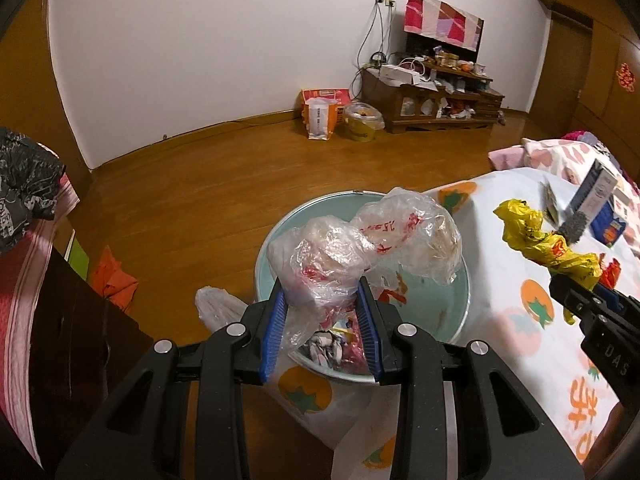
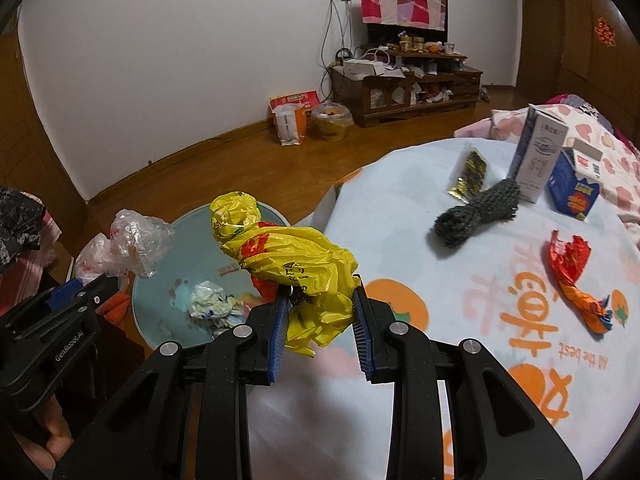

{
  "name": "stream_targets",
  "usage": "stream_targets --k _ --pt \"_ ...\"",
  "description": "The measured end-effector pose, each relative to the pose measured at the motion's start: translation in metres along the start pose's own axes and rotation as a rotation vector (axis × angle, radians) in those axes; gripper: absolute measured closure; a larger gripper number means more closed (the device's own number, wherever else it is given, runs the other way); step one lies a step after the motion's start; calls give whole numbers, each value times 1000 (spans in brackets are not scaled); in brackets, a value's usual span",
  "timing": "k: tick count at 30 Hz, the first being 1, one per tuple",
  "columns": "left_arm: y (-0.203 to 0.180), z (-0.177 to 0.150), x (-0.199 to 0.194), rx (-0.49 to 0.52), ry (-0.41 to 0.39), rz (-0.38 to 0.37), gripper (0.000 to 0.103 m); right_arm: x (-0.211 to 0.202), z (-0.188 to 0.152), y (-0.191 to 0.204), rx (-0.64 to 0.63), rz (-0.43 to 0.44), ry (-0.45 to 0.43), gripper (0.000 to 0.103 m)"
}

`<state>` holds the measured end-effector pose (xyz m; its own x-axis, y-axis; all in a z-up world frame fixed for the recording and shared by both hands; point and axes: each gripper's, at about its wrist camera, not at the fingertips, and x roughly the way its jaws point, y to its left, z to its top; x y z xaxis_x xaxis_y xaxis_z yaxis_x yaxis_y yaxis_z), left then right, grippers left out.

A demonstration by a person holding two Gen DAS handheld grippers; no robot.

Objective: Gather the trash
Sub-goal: 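Hold the clear bags with the left tool while the right tool holds the yellow bag over the bin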

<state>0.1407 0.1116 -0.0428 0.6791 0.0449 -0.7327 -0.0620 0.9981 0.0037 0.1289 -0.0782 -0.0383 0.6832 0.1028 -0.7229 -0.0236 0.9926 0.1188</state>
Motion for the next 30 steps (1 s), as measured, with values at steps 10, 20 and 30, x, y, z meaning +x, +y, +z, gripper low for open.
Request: stream_targets --k 10,20,30 --pt "-1 10 33 -8 36 30 68 32 11 16 -10 0 34 73" --pt "-3 17 65 -10 87 53 68 64 18 32 -49 -22 64 72" --pt "-5 25 91 -3 121 69 68 92 20 39 -65 -31 107 72"
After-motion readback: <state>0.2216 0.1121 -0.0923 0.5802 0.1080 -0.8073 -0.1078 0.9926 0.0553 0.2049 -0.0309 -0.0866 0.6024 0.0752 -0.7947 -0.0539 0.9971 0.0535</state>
